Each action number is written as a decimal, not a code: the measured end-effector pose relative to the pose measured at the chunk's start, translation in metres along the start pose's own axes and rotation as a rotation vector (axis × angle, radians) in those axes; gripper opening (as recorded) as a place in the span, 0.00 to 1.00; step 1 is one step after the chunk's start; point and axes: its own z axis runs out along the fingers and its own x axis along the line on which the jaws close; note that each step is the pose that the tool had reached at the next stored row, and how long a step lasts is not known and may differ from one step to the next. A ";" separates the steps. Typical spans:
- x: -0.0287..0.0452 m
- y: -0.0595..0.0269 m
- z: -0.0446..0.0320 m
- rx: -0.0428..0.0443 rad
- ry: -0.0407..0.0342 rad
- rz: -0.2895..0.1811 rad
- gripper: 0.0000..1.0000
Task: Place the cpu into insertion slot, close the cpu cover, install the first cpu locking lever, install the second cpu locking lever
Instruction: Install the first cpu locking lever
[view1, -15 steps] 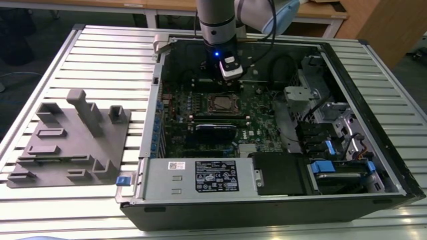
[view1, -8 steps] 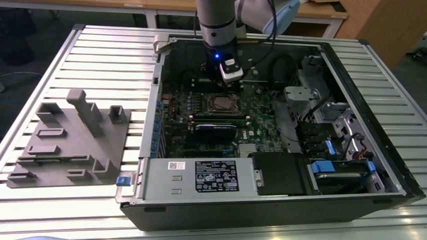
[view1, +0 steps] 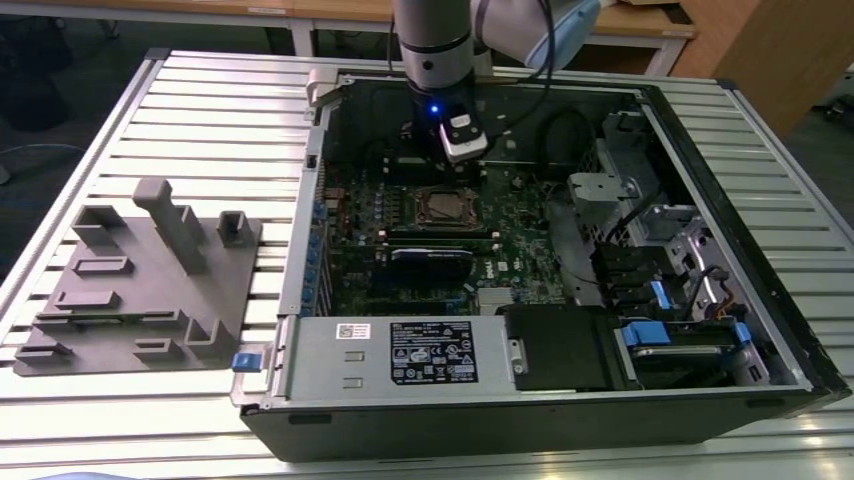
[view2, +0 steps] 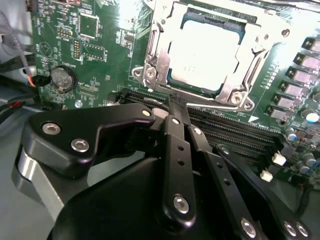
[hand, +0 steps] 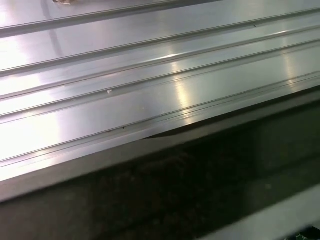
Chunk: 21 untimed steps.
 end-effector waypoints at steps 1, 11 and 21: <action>-0.0004 0.0002 -0.0021 -0.0007 0.0002 0.000 0.11; -0.0030 0.0002 -0.0133 -0.0120 0.0036 0.003 0.11; -0.0034 -0.0005 -0.0141 -0.0172 0.0054 0.004 0.11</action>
